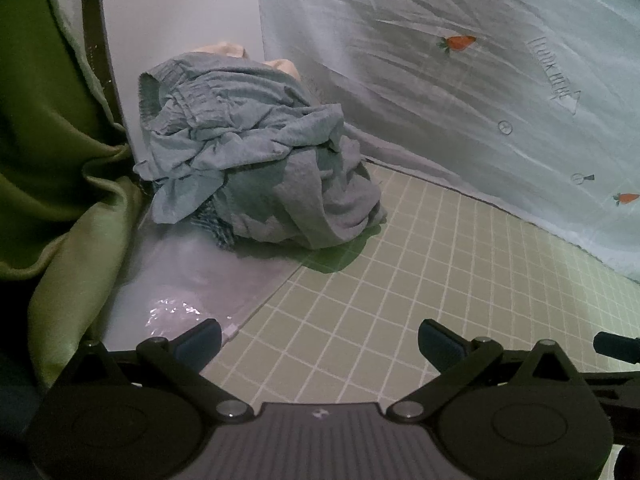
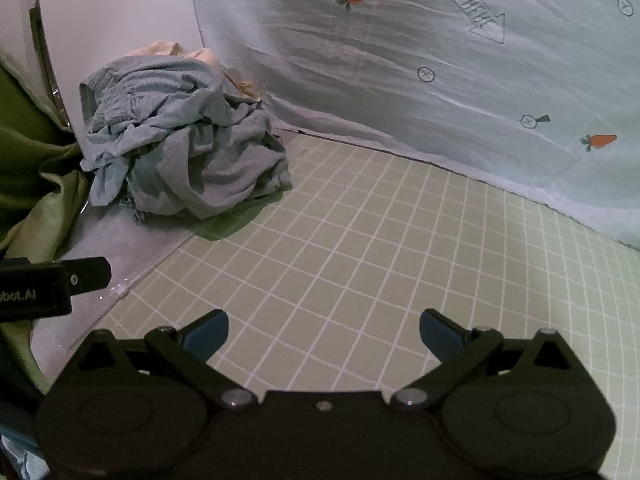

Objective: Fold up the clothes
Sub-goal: 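Move both tools toward the heap of grey clothes in the corner, then grasp the grey sweatpants waistband with the left tool while the right tool grasps the fabric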

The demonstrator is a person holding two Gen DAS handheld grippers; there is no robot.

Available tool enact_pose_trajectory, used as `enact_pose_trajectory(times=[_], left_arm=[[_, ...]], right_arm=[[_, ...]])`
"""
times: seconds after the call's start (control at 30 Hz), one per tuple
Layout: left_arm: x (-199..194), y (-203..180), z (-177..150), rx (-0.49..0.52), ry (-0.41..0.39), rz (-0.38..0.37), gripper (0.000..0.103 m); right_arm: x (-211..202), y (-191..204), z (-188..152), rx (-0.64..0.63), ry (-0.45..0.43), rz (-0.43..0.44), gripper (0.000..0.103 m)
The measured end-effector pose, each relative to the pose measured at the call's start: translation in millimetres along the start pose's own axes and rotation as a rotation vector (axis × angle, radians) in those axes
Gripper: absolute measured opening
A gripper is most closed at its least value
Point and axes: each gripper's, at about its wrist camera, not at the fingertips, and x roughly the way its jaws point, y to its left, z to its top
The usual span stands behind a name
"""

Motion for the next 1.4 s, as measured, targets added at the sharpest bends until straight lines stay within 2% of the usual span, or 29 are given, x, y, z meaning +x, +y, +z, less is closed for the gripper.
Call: enact_pose_trajectory(times=[0.27,0.4,0.6,0.77,0.87,0.93,0.97,1.0,1.03,1.1,1.17,1.2,1.23,1.4], left_arm=[[30,10,24,-0.049,0.017,0.016,0.103],[53,22,47,-0.046,0.006,0.027,0.103],[104,54,95,-0.143,0.024,0.075,0.101],[145,83,131,-0.243,0.026,0.083,0.085],[166,94,144,-0.292,0.032,0.075,0.075],[179,99,148,-0.315,0.046,0.067,0.058],[186,101,150,-0.327,0.056,0.061,0.052],[191,102,151,-0.336,0.064,0.050,0.040],[195,103,152,-0.344,0.071,0.039,0.022],[201,101,152,-0.342,0.079,0.029,0.005],[202,96,151,-0.311,0.069,0.049,0.004],[200,93,151,-0.295,0.059,0.061,0.004],[198,90,150,-0.279,0.049,0.067,0.004],[179,74,152,-0.219,-0.001,0.066,0.003]], right_arm=[[25,2,16,-0.017,0.012,-0.004,0.103],[50,5,41,-0.004,0.007,0.008,0.103],[98,19,88,0.035,-0.005,0.052,0.101],[144,31,125,0.068,-0.015,0.086,0.089],[177,36,137,0.089,0.013,0.111,0.082],[195,39,140,0.102,0.036,0.129,0.079],[204,41,141,0.108,0.048,0.138,0.077],[213,42,142,0.115,0.060,0.147,0.075],[222,44,143,0.121,0.072,0.156,0.073],[240,47,145,0.134,0.096,0.175,0.065],[258,50,148,0.147,0.120,0.193,0.033],[267,52,149,0.153,0.132,0.202,0.023],[276,53,150,0.158,0.142,0.211,0.005],[252,47,143,0.080,0.075,0.229,0.002]])
